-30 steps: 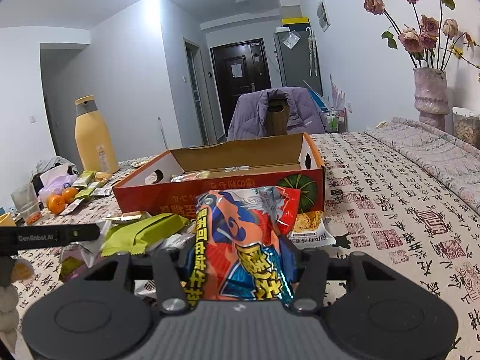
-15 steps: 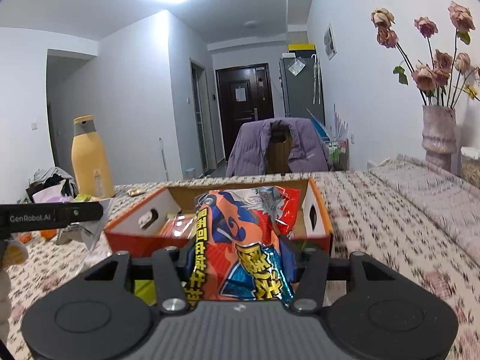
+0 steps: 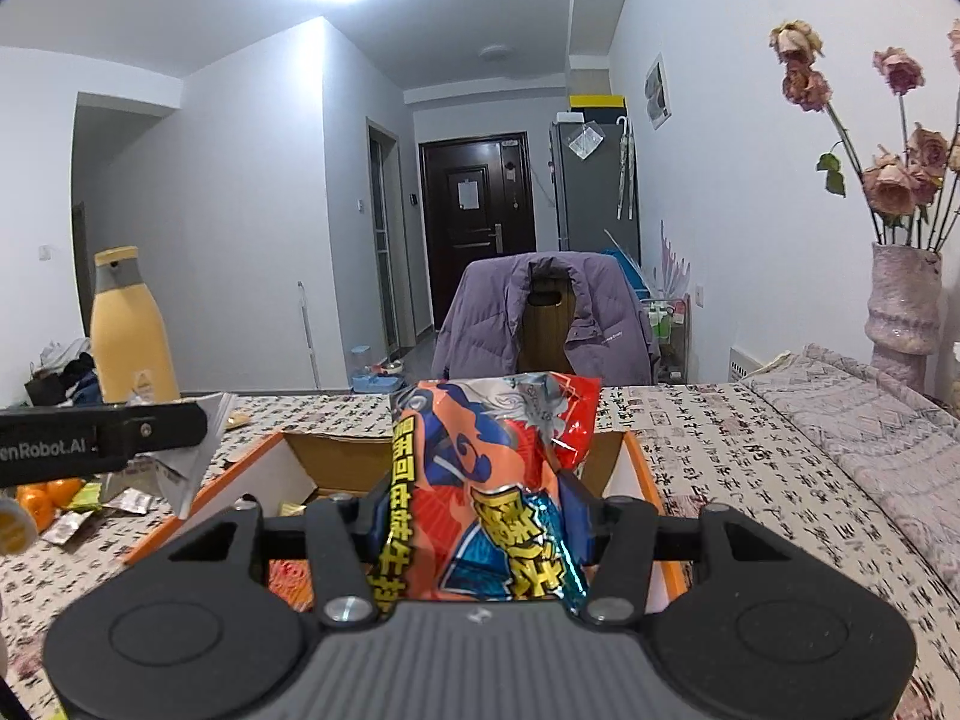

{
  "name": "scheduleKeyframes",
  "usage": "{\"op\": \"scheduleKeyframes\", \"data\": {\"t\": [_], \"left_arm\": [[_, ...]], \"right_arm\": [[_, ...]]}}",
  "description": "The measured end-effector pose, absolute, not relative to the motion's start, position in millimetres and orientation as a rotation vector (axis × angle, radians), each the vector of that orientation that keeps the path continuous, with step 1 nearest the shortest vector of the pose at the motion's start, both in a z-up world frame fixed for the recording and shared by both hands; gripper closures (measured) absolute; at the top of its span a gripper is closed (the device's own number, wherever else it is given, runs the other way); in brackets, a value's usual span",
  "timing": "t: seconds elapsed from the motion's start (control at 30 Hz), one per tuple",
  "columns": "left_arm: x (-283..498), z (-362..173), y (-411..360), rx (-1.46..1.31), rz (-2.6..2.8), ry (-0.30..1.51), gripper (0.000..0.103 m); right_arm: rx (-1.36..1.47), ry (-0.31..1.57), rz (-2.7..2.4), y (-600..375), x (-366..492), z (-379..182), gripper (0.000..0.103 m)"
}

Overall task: Organize snacks
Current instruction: 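Lower both packets into the box and open both tools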

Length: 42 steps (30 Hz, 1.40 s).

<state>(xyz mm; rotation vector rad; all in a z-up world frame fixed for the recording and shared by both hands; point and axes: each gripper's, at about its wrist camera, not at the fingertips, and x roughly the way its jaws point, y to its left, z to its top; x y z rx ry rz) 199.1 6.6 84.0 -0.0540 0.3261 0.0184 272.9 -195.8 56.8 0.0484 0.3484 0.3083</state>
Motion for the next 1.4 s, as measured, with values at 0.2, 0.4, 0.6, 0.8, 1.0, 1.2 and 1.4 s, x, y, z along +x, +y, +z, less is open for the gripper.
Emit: {"op": "scheduleKeyframes", "data": {"t": [0.2,0.4,0.6,0.8,1.0,1.2,1.4], "left_arm": [[238,68,9,-0.067,0.057,0.365,0.048],[254,41,17,-0.069,0.083,0.422,0.048],[256,28,25,-0.088,0.052,0.457,0.043],[247,30,33,-0.13,0.054,0.409,0.001],[240,35,28,-0.117,0.066,0.365,0.0],[235,46,27,-0.132,0.068,0.345,0.0],[219,66,20,-0.128,0.054,0.32,0.0]], "right_arm": [[0.059,0.398,0.271,-187,304,34,0.051],[0.054,0.422,0.256,-189,311,15,0.051],[0.044,0.448,0.262,-188,312,8,0.048],[0.067,0.438,0.251,-195,310,8,0.0],[0.081,0.428,0.245,-198,310,9,0.0],[0.078,0.411,0.243,-198,308,15,0.0],[0.055,0.381,0.246,-195,292,35,0.0]]}}
